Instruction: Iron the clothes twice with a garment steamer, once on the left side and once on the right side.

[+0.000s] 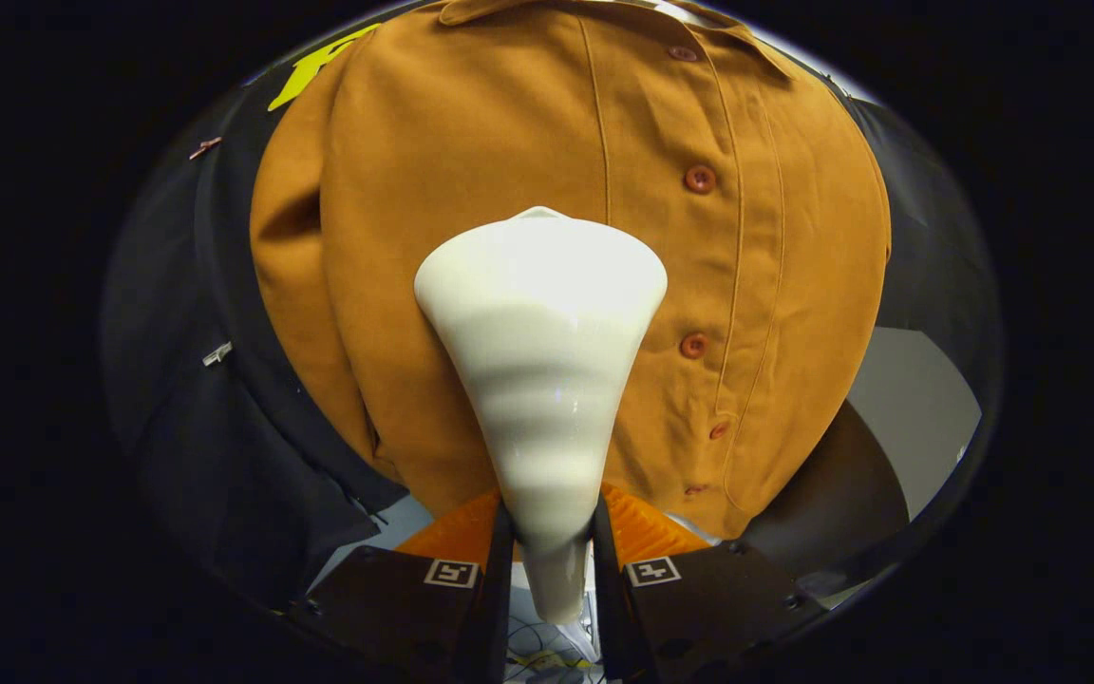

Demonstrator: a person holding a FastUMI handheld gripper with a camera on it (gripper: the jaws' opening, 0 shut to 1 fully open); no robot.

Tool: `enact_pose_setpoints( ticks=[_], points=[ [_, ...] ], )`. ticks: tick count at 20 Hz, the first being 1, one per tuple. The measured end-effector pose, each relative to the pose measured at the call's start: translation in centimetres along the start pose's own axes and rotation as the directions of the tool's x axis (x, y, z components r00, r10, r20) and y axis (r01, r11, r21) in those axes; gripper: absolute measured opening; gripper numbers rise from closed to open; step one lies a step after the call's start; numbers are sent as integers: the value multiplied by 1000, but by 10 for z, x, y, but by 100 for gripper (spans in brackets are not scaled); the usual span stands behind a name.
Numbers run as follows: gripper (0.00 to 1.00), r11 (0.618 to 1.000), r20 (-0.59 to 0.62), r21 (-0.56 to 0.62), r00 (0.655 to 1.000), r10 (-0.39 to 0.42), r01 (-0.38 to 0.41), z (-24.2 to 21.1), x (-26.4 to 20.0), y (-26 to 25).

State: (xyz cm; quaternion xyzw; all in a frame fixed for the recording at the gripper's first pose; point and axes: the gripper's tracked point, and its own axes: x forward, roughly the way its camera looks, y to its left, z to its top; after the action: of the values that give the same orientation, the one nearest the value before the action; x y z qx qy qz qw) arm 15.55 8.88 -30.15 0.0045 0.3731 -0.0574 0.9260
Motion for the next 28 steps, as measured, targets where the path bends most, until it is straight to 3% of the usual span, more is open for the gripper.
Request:
enact_pose_setpoints(
  ticks=[10,14,20,28],
  points=[
    [42,999,-144,34,989,16,-11,-62,11,-5],
    [42,999,-155,29,988,30,-26,-64,-10,-10],
    [42,999,84,40,996,28,-31,20,-72,-39],
    [41,997,353,74,934,-49,24,106,-163,-100]
  ],
)
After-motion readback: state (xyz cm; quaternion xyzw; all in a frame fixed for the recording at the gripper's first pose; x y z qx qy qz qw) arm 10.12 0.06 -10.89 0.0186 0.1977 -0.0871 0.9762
